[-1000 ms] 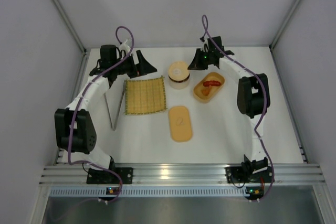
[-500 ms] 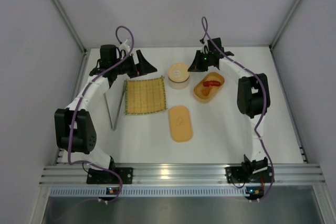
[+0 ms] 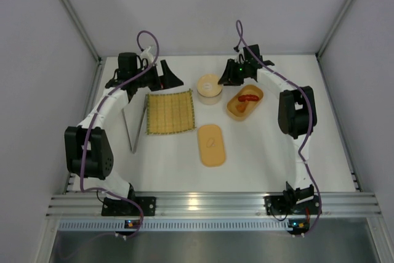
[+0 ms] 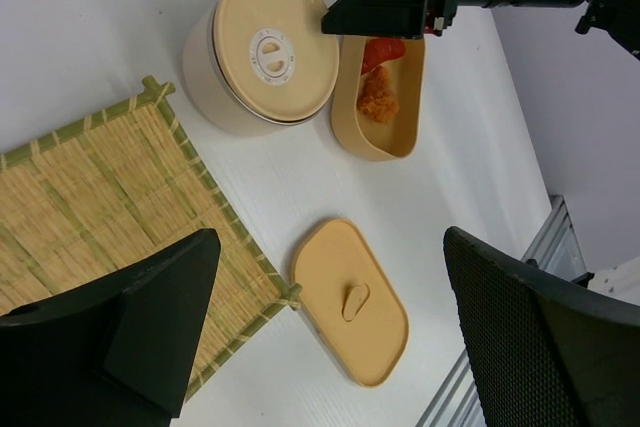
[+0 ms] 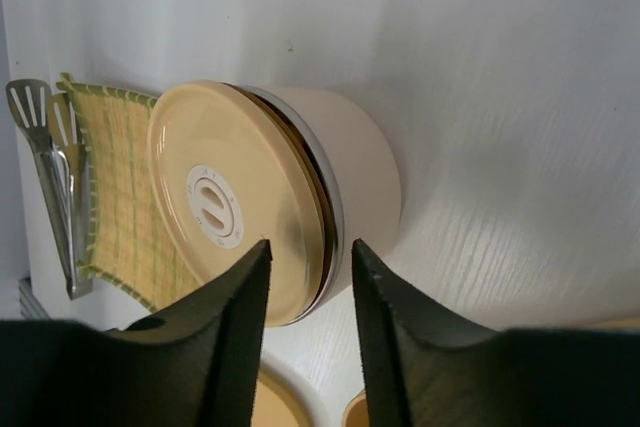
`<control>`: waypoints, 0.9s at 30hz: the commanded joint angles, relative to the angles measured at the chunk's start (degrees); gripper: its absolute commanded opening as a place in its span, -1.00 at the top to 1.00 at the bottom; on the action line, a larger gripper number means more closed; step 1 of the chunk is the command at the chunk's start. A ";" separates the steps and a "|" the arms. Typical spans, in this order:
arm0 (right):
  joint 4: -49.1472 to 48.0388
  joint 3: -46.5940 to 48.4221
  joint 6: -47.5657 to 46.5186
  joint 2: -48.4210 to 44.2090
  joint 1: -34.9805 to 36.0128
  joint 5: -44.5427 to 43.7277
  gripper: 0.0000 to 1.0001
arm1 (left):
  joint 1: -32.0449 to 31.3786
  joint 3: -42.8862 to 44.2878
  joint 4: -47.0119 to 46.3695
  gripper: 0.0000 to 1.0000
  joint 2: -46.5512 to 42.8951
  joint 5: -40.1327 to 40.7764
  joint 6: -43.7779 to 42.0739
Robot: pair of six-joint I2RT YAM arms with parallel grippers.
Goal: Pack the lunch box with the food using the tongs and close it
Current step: Close the box lid on the packing box.
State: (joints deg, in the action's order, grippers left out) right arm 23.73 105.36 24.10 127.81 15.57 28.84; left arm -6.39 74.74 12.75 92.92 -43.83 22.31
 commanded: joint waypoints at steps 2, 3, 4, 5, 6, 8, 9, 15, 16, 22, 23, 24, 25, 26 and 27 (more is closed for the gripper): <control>1.41 1.51 -0.28 -0.45 -0.19 1.83 0.13 | 0.24 3.22 1.66 -0.97 1.38 2.34 -4.99; 1.50 1.69 -0.45 -0.63 -0.28 1.83 0.11 | 0.24 3.39 1.75 -0.97 1.64 2.52 -5.25; 1.59 2.21 -0.63 -0.63 -0.19 1.83 0.07 | 0.24 3.66 1.84 -0.97 1.73 2.61 -5.86; 1.76 2.48 -0.63 -0.63 -0.19 1.92 0.06 | 0.15 3.83 1.92 -0.97 1.82 3.05 -6.13; 2.11 2.74 -0.98 -0.80 -0.28 1.92 0.02 | 0.15 3.92 1.92 -0.97 1.91 3.40 -6.48; 1.94 3.10 -1.42 -1.51 -0.37 2.27 -0.06 | -0.28 4.62 1.57 -0.97 1.73 5.32 -8.15; 1.59 3.18 -1.60 -2.38 -0.46 2.36 -0.15 | -0.55 5.15 1.49 -0.97 1.91 6.47 -9.89; 0.97 3.18 -3.17 -5.99 -1.16 4.11 -0.88 | -6.52 16.63 6.92 -0.78 7.61 16.38 -17.72; 1.32 3.10 -3.53 -7.30 -1.51 4.99 -0.99 | -8.96 18.67 9.54 -0.72 8.84 18.33 -19.91; 1.15 -1.64 -5.20 -14.41 -5.37 7.72 -0.99 | -16.80 30.44 13.61 -0.37 18.68 31.33 -24.06; 1.15 -2.52 -5.55 -15.47 -6.07 8.07 -0.99 | -18.64 31.42 13.79 -0.36 20.87 32.75 -24.06; 0.97 -4.27 -5.81 -16.53 -7.47 8.33 -0.99 | -19.35 32.39 13.79 -0.32 21.94 33.98 -23.80; 1.06 -5.16 -6.08 -18.63 -8.27 9.03 -0.99 | -20.49 34.57 13.79 -0.26 23.08 34.95 -23.54; 1.23 -6.04 -6.78 -19.61 -9.06 9.39 -0.99 | -20.94 35.73 13.79 -0.18 25.61 37.05 -23.36; 1.67 -7.70 -7.13 -20.57 -10.46 9.65 -0.99 | -21.29 37.13 14.57 -0.15 26.77 38.11 -23.19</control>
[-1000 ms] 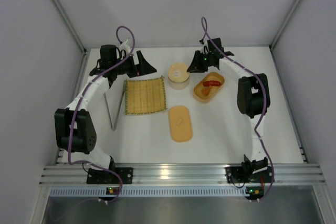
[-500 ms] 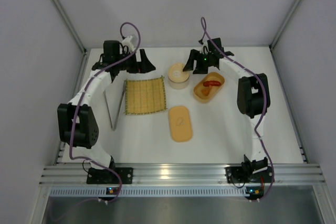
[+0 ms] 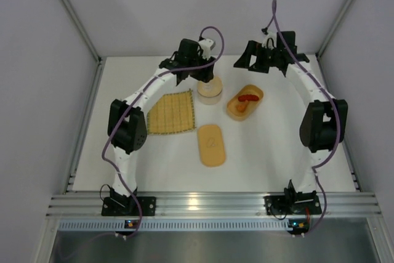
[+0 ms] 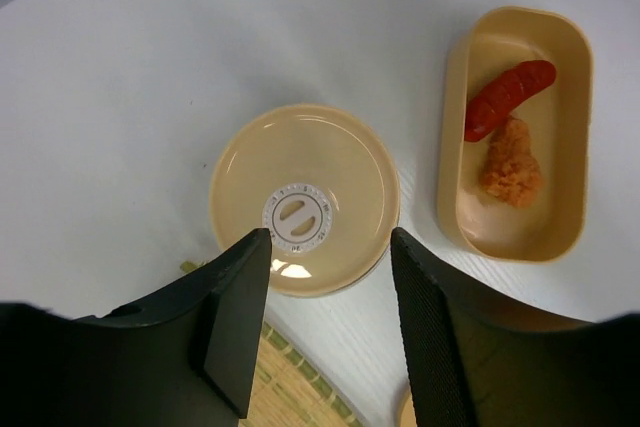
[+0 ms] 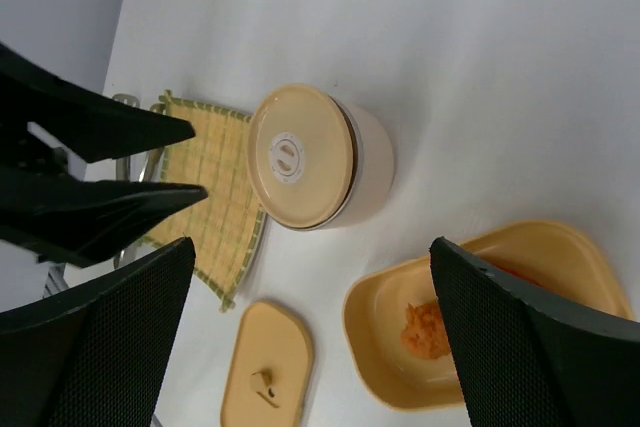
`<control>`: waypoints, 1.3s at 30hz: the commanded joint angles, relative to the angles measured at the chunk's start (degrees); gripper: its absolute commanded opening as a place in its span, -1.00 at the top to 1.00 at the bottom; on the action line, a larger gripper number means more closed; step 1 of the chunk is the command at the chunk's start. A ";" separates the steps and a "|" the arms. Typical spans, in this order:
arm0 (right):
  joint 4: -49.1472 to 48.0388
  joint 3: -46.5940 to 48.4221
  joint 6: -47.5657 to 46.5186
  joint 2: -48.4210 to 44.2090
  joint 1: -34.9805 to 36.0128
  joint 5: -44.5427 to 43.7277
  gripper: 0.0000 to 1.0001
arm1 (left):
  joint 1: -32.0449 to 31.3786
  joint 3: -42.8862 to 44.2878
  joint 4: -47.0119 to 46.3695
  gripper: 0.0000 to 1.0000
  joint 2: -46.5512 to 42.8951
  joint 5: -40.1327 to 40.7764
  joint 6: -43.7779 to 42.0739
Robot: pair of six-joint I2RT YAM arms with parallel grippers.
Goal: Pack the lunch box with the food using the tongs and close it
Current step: Close the box lid on the packing box.
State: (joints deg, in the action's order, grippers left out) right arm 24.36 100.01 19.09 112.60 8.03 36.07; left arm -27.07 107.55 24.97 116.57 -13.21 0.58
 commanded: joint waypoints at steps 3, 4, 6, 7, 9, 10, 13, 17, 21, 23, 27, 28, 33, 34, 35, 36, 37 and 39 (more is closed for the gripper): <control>1.83 -5.60 -4.05 -8.96 -5.12 3.39 -0.99 | -1.49 9.25 2.98 -0.04 7.52 9.25 -0.84; 1.92 -6.57 -4.32 -10.63 -5.57 3.74 -0.99 | -1.84 10.13 2.98 -0.04 8.40 9.69 -0.84; 1.83 -9.20 -5.29 -12.04 -6.36 4.00 -0.99 | -2.11 12.33 2.98 -0.01 10.60 10.05 0.90; 1.92 -9.91 -5.47 -13.27 -6.62 4.09 -0.99 | -2.20 12.77 2.89 0.00 11.21 10.22 1.00; 1.66 -11.84 -5.99 -14.07 -6.98 4.44 -0.99 | -2.46 13.47 2.89 0.02 12.97 10.66 1.26; 1.57 -12.29 -6.00 -14.51 -7.15 4.79 -0.99 | -2.55 13.65 2.80 0.02 13.50 10.32 1.27; 1.57 -13.70 -5.91 -14.95 -7.24 5.50 -0.99 | -2.46 14.00 4.03 0.03 16.22 9.52 1.18; 1.57 -14.05 -5.82 -14.86 -7.42 6.02 -0.99 | -2.64 12.87 7.10 0.06 17.55 8.12 0.92; 1.57 -13.96 -5.82 -14.69 -7.51 6.64 -0.99 | -2.64 10.23 9.74 0.06 17.46 7.15 0.65; 1.57 -14.22 -5.91 -14.69 -7.42 6.64 -0.99 | -2.64 10.05 11.85 0.06 17.81 6.62 0.65; 2.09 -14.31 -6.17 -14.51 -7.50 7.08 -0.99 | -2.90 11.01 16.06 0.07 19.04 5.65 1.00; 2.36 -14.31 -6.52 -14.51 -7.42 7.17 -0.99 | -3.16 11.45 17.03 0.07 19.74 5.65 0.74; 3.24 -14.23 -7.23 -14.69 -7.42 6.99 -0.99 | -4.92 10.14 21.07 0.02 20.44 7.76 -2.07; 3.24 -14.23 -7.14 -14.69 -7.50 6.99 -0.99 | -5.01 10.23 21.43 0.00 20.71 7.68 -2.16; 3.24 -14.23 -7.23 -14.51 -7.42 7.08 -0.99 | -5.18 10.75 21.96 -0.01 21.06 7.76 -2.68; 3.24 -14.23 -7.14 -14.51 -7.42 7.08 -0.99 | -5.27 11.01 22.40 -0.02 21.41 8.29 -2.95; 3.24 -14.23 -7.23 -14.51 -7.50 7.08 -0.99 | -5.45 11.54 23.27 -0.03 22.20 8.55 -3.21; 3.33 -14.40 -7.23 -14.51 -7.51 7.17 -0.99 | -5.45 13.55 24.68 -0.08 23.78 8.82 -3.74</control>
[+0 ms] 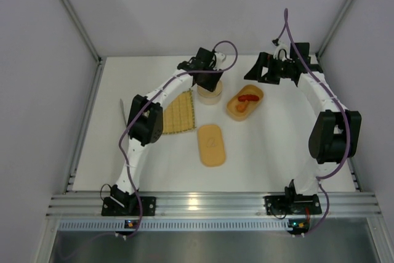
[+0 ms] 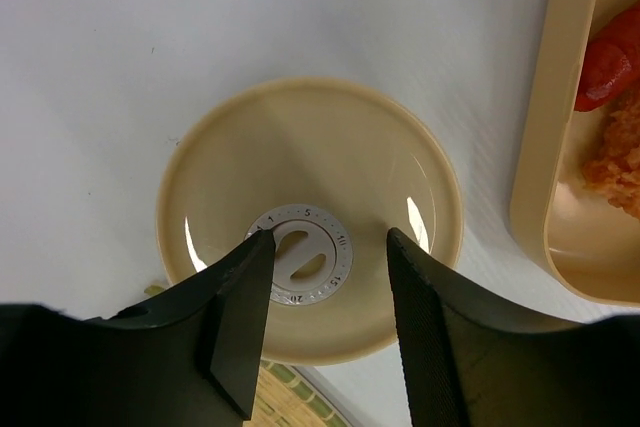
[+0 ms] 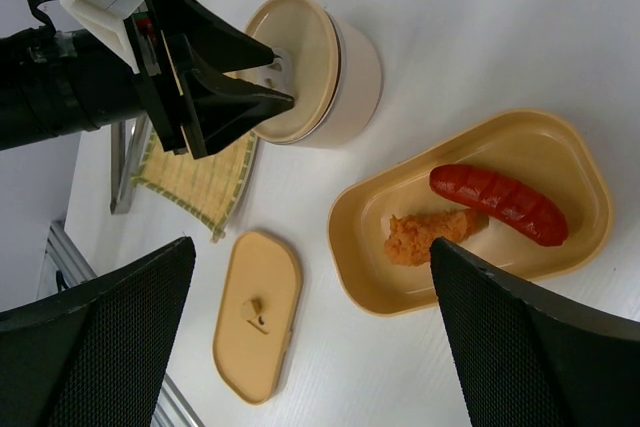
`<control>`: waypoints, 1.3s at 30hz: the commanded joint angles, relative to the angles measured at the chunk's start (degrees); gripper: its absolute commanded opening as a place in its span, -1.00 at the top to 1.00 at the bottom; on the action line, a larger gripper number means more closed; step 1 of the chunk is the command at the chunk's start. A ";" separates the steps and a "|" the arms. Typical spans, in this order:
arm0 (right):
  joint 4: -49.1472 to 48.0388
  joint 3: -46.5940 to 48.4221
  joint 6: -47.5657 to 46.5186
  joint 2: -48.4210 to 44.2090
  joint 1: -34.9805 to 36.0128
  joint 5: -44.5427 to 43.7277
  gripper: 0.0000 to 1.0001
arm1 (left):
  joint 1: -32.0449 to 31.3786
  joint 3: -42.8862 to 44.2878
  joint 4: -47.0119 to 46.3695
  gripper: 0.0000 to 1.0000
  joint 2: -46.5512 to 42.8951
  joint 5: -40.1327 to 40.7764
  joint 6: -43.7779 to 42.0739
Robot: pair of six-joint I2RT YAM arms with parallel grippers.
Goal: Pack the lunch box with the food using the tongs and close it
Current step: Close the box lid on the packing box.
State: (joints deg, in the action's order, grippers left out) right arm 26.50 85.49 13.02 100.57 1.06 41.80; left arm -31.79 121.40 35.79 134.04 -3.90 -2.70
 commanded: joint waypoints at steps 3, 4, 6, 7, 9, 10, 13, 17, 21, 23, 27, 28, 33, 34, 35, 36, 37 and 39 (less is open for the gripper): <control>1.36 -0.24 -1.50 -2.58 -0.44 1.35 -0.99 | -0.64 1.55 16.06 -0.17 8.07 -1.02 -0.90; 1.45 -0.24 -1.68 -2.58 -0.44 1.44 -0.99 | -0.64 1.82 16.41 -0.17 8.34 -1.63 -0.99; 1.54 -0.42 -1.76 -2.75 -0.53 1.53 -0.99 | -0.55 1.38 15.89 -0.17 7.56 -2.77 -0.99; 1.54 -0.59 -1.85 -2.84 -0.53 1.70 -0.99 | -0.47 -0.10 14.41 -0.16 6.77 -3.74 -0.91; 1.62 -0.68 -1.94 -3.02 -0.44 1.88 -0.99 | -0.55 -1.78 12.65 -0.16 3.19 -5.14 -0.64; 1.80 -0.68 -2.03 -3.10 -0.53 1.97 -0.99 | -0.64 -3.26 11.77 -0.16 1.85 -5.93 -0.55; 1.89 -0.85 -2.20 -3.63 -0.45 2.23 -0.99 | -1.08 -4.68 9.13 -0.15 -3.68 -4.90 -0.29; 1.80 -1.12 -2.21 -4.16 -0.44 2.49 -0.99 | -1.08 -2.94 7.98 -0.15 -8.00 -2.96 -0.38; 1.54 -1.64 -2.03 -4.51 -0.44 2.85 -0.99 | -1.08 -0.56 6.93 -0.16 -9.41 -1.29 -0.73; 1.18 -2.00 -1.94 -4.60 -0.53 2.93 -0.99 | -1.08 0.41 6.75 -0.16 -8.97 -0.85 -0.73; 1.01 -2.35 -2.12 -4.69 -0.45 2.85 -0.99 | -1.08 3.22 6.31 -0.15 -6.61 -0.14 0.15; 1.10 -2.26 -2.12 -4.69 -0.53 2.93 -0.99 | -1.08 3.66 5.96 -0.15 -6.16 0.21 0.67; 1.10 -2.52 -2.47 -4.60 -0.45 2.76 -0.99 | -0.99 5.24 3.67 -0.15 -3.61 1.09 1.20; 1.18 -2.61 -2.38 -4.60 -0.44 2.67 -0.99 | -1.08 5.94 3.50 -0.15 -3.17 1.18 1.38; 1.10 -2.61 -2.47 -4.51 -0.44 2.76 -0.99 | -0.99 6.30 3.58 -0.15 -2.56 1.09 1.47; 1.10 -2.61 -2.47 -4.42 -0.44 2.67 -0.99 | -0.99 6.47 3.58 -0.14 -1.51 1.09 1.47; 1.10 -2.70 -2.47 -4.34 -0.53 2.76 -0.99 | -0.99 6.48 3.41 -0.14 -1.06 1.18 1.73; 0.83 -2.88 -2.21 -4.25 -0.45 2.76 -0.99 | -0.55 6.56 3.15 -0.14 0.78 0.39 2.08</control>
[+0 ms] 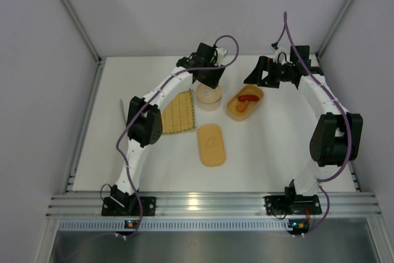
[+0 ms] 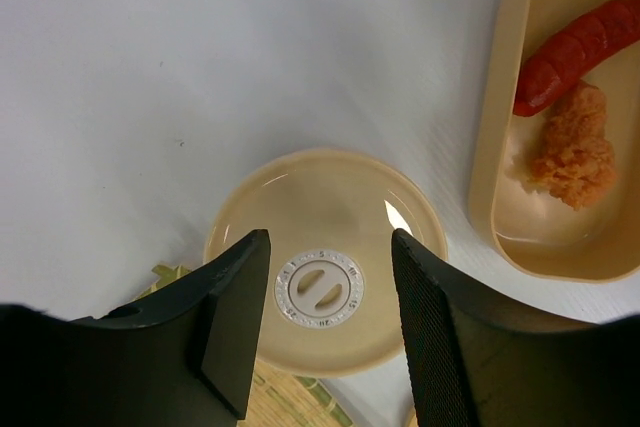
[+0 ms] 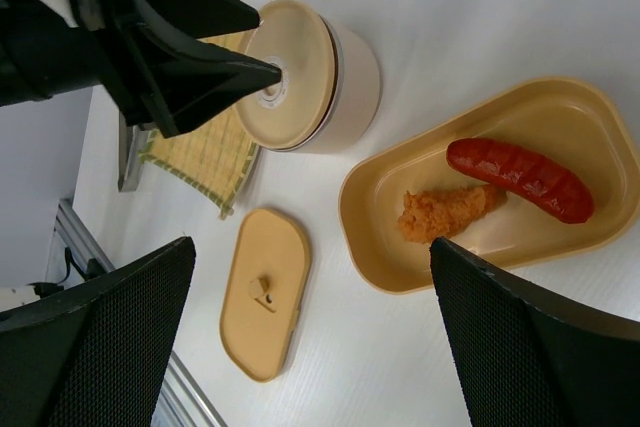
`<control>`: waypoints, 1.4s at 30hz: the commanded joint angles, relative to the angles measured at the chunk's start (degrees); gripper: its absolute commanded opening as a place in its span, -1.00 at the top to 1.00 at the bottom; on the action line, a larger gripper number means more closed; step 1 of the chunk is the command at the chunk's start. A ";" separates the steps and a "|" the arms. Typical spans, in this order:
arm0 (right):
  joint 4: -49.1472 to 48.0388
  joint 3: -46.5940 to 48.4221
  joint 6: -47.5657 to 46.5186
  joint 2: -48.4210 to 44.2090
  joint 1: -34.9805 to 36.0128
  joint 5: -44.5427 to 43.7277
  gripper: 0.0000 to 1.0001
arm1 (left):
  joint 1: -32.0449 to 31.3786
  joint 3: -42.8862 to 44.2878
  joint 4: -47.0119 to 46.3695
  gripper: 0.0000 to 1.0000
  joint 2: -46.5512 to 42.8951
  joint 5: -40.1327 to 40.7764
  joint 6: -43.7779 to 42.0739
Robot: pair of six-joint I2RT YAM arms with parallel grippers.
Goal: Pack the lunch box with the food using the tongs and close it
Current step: Close the box lid on the packing box.
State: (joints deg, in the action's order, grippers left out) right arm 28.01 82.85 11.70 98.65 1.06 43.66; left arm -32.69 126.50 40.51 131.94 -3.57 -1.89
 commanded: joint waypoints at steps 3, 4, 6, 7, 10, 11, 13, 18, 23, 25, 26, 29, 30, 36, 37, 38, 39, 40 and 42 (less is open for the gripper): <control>-0.94 -0.49 -0.81 -2.06 -0.44 0.90 -0.99 | 0.52 2.26 -0.09 -0.12 6.22 -0.99 1.71; -1.03 -0.67 -0.72 -1.97 -0.44 0.90 -0.99 | 0.61 2.26 0.27 -0.11 6.92 -1.34 1.63; -1.03 -0.85 -0.81 -2.06 -0.53 0.99 -0.99 | 0.78 2.26 2.10 -0.07 8.94 -3.44 1.63; -1.03 -1.02 -0.89 -2.06 -0.45 0.90 -0.99 | 0.78 2.18 2.81 -0.06 9.47 -3.98 3.54; -0.77 -1.11 -1.24 -2.15 -0.53 0.90 -0.99 | 0.78 0.95 4.92 -0.03 10.44 -5.83 3.83; -0.68 -1.20 -1.25 -2.15 -0.53 0.81 -0.99 | 0.87 0.51 5.36 -0.03 10.62 -6.09 3.82; -0.68 -1.20 -1.33 -2.15 -0.44 0.90 -0.99 | 0.87 -0.90 6.94 -0.02 10.62 -6.88 3.65; -0.85 -1.20 -1.07 -2.06 -0.53 0.99 -0.99 | 0.78 -5.03 7.65 0.00 9.57 -5.92 2.68; -0.68 -1.20 -1.25 -2.15 -0.44 1.16 -0.99 | 0.08 -9.85 6.70 -0.01 7.82 -5.13 0.94; -0.59 -1.11 -1.25 -2.23 -0.53 1.25 -0.99 | 0.08 -11.62 4.85 -0.07 6.41 -5.74 0.66; -0.59 -1.20 -1.33 -2.41 -0.53 1.34 -0.99 | 0.08 -12.58 3.88 -0.11 4.83 -6.53 0.57; -0.50 -1.37 -1.42 -3.02 -0.53 1.43 -0.99 | 0.25 -11.37 1.15 -0.36 1.41 -9.07 0.05; -0.41 -1.37 -1.51 -3.29 -0.45 1.43 -0.99 | 0.43 -10.66 0.45 -0.46 0.17 -9.69 -0.39; 1.78 -1.37 -4.05 -6.19 -0.53 0.90 -0.99 | 2.71 -5.30 -4.91 -0.77 -9.84 -17.23 -1.01; 2.22 -1.37 -4.58 -7.32 -0.45 0.73 -0.99 | 2.89 -5.03 -5.35 -0.80 -11.25 -18.30 -1.53; 3.09 -1.37 -5.72 -7.85 -0.44 0.38 -0.99 | 3.07 -4.95 -5.09 -0.83 -13.88 -19.27 -2.15; 3.54 -1.64 -6.34 -8.38 -0.53 0.20 -0.99 | 3.15 -4.94 -4.57 -0.84 -15.29 -20.06 -3.72; 4.07 -1.81 -6.95 -9.52 -0.45 0.11 -0.99 | 3.33 -5.64 -3.78 -0.85 -16.44 -21.72 -4.43; 5.38 -3.21 -8.54 -10.67 -0.53 0.02 -0.99 | 3.42 -7.66 -0.45 -0.85 -20.04 -23.66 -5.66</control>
State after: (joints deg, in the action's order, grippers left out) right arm 30.81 80.93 6.96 92.23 1.04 43.59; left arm -29.28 118.10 38.20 122.04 -21.08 -4.49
